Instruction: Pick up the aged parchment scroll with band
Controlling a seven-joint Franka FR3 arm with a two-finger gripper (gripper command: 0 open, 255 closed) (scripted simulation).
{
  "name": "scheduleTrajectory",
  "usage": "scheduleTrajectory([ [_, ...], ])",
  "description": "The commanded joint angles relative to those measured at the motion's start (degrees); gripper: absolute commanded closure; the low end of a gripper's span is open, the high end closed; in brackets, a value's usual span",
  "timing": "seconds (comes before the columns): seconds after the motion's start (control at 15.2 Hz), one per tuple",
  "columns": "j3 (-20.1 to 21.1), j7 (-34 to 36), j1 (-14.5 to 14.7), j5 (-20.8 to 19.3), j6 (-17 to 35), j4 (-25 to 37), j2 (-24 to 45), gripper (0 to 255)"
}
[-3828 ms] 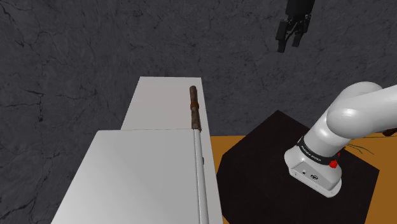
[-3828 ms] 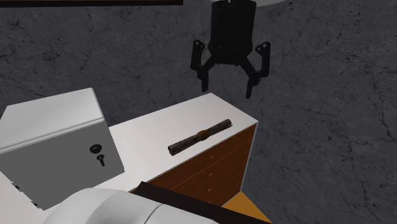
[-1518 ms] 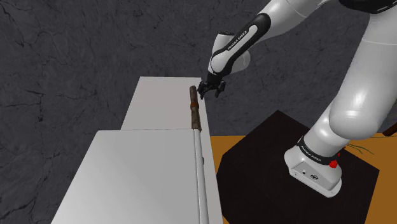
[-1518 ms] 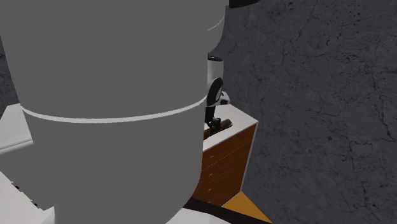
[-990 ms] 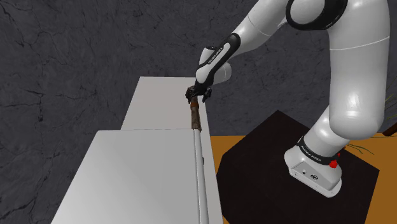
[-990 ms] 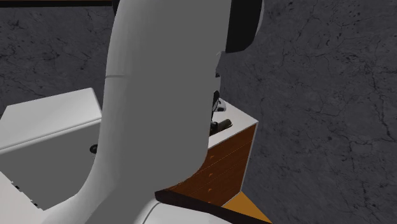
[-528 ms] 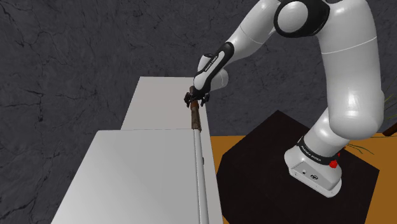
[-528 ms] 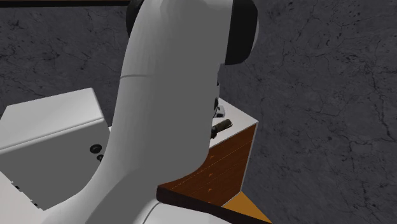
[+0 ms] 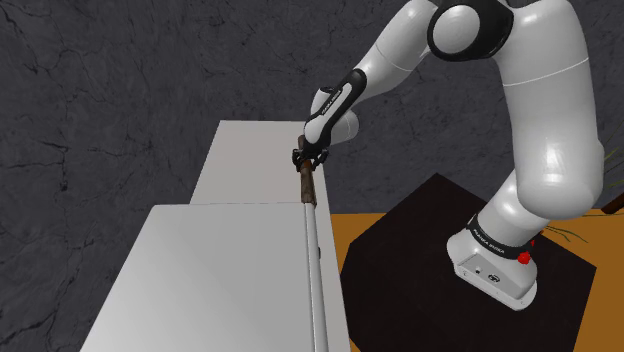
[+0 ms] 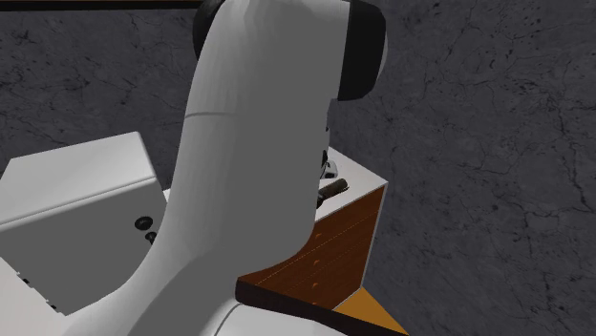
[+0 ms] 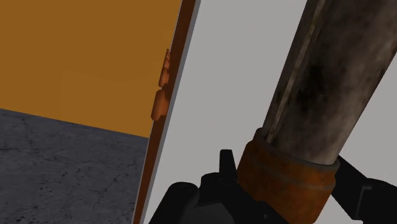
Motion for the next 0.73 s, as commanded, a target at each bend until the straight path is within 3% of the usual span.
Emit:
scheduleTrajectory([
  [0.0, 0.0, -0.03, 0.0, -0.02, 0.03, 0.02, 0.05, 255],
  [0.66, -0.56, 0.71, 0.44, -0.33, -2.85, -1.55, -4.4, 255],
])
